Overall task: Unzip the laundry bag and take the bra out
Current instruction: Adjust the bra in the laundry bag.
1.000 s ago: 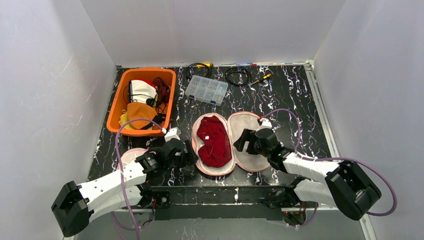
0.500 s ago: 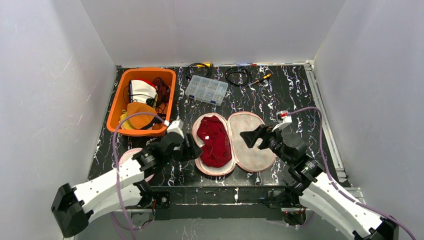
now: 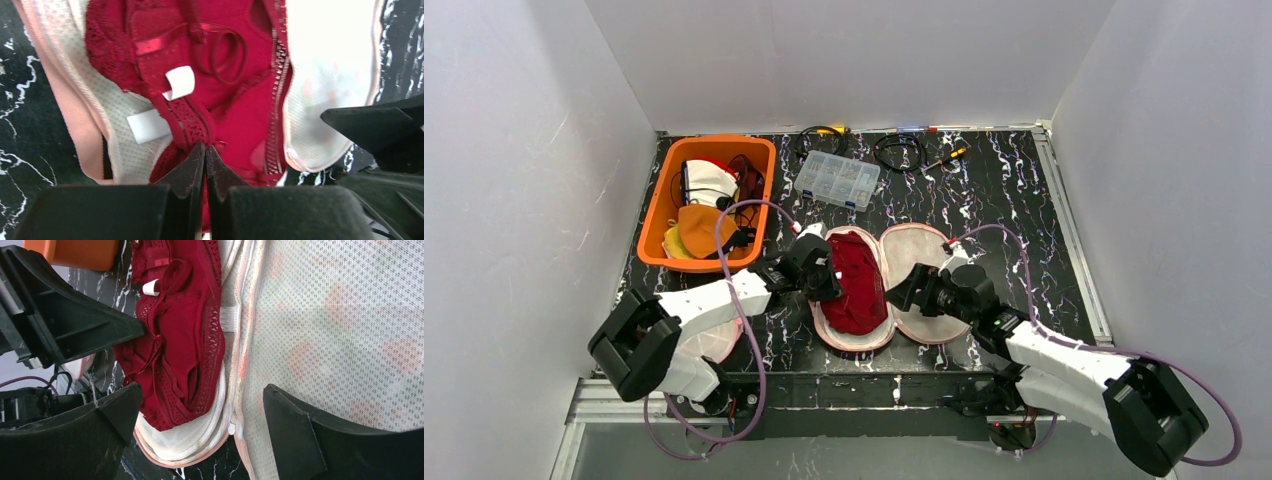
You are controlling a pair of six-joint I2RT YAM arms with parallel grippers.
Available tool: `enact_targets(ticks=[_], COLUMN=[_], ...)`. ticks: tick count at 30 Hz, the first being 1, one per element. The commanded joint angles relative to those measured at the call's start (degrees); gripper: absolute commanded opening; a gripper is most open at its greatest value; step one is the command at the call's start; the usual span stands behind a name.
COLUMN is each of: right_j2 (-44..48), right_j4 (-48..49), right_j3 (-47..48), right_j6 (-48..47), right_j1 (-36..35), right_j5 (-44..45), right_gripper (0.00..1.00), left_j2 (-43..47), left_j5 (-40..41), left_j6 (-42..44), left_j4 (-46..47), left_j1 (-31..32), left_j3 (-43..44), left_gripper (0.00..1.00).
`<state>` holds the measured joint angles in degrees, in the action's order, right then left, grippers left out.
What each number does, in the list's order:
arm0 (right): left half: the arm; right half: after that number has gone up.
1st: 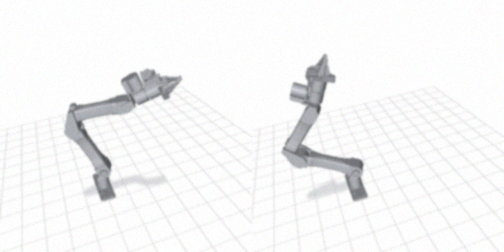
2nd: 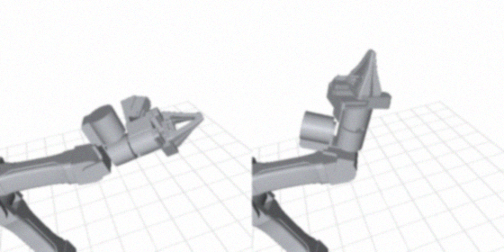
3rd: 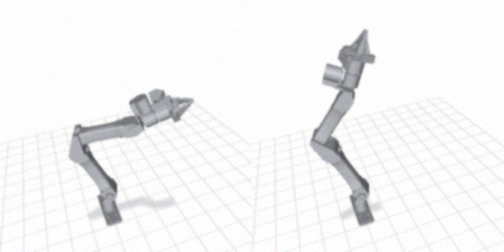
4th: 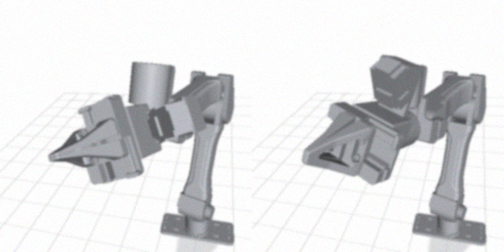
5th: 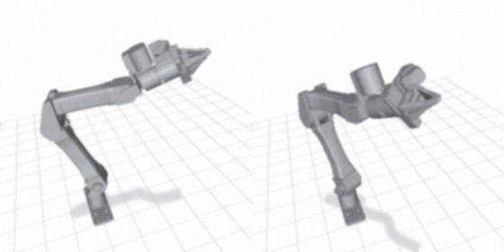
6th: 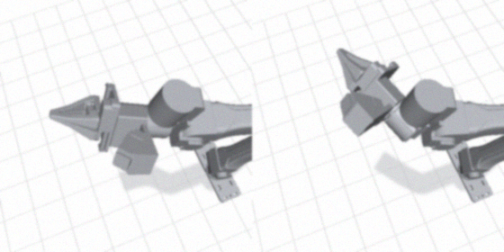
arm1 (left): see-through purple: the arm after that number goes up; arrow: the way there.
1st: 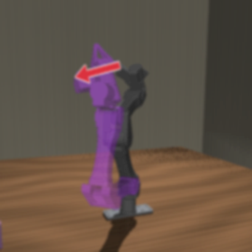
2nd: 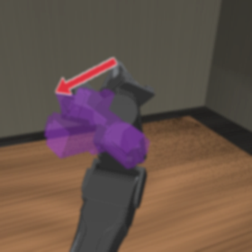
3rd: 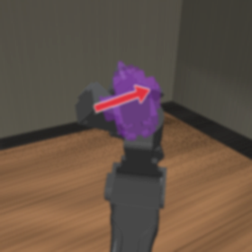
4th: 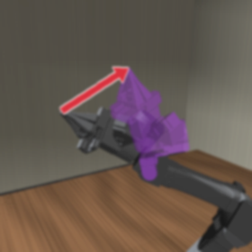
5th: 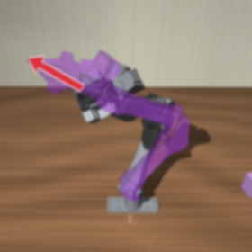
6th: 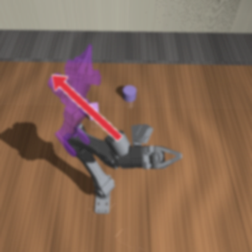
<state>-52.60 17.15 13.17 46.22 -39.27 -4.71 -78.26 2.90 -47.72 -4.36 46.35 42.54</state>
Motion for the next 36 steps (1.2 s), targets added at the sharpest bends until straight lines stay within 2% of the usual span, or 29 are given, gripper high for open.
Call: enact_targets(ticks=[1,14,26,31,36], right_j2=[-4.2,-15.9,-17.6,-21.7,-25.5], right_j4=[4.2,8.0,2.6,2.9,6.1], right_j3=[4.4,10.4,15.2,16.4,16.4], right_j6=[-1.1,0.5,1.0,2.8,4.7], right_j1=[0.1,0.1,0.2,0.1,0.2], right_j5=[-1.6,-0.6,-0.1,0.2,-0.2], right_gripper=[0.98,0.82,0.82,0.81,0.79], left_j2=[-1.4,-5.2,7.4,10.1,7.6], left_j5=[0.2,-2.7,-5.2,-2.8,2.4], left_j6=[-1.0,-1.3,-0.9,-0.6,0.4], left_j4=[2.0,7.6,3.5,1.5,0.3], left_j1=[-2.2,-3.8,-3.8,-3.9,-3.8], left_j3=[-2.8,-6.0,-5.6,-5.4,-5.3], left_gripper=[0.00,0.00,0.00,0.00,0.00])
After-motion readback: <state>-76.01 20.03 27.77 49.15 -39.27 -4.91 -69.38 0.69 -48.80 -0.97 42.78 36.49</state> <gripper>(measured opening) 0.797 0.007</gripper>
